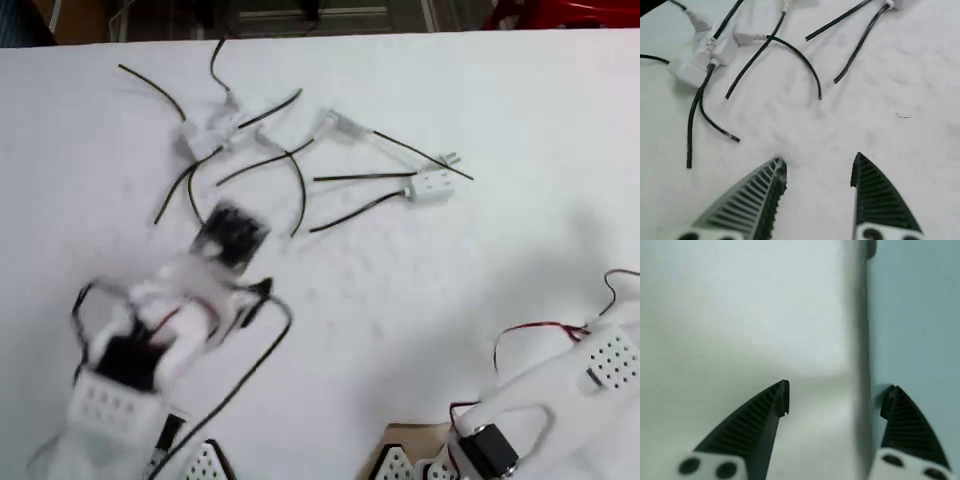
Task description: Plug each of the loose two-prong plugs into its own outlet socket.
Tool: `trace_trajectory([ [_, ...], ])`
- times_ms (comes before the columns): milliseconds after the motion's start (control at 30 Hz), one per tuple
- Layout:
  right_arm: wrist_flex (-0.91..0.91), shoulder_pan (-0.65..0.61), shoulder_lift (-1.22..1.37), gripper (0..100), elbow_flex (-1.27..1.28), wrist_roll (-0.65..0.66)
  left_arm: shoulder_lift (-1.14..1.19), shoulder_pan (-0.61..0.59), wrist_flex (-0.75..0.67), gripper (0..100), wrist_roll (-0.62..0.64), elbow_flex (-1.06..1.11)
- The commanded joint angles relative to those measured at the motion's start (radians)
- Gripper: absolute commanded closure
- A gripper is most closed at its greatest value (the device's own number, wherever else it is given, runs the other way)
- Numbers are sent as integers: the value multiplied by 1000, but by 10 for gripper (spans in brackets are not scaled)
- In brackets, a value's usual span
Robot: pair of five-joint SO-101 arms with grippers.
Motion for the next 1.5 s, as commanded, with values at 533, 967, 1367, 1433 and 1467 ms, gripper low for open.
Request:
trace_trajectory([
  [533, 12, -1, 209, 704, -41, 72, 1676, 404, 129, 782, -172, -1564],
  [967, 18, -33, -131, 704, -14, 61, 2307, 420, 203, 784, -242, -2455],
  [1367, 24, -62, -429, 704, 146, -55, 2440, 427, 170, 785, -259, -2636],
  [1433, 24, -44, -509, 704, 282, -55, 2442, 430, 161, 785, -261, -2636],
  [1467, 22, -36, -552, 704, 354, -49, 2443, 430, 157, 786, -261, -2636],
])
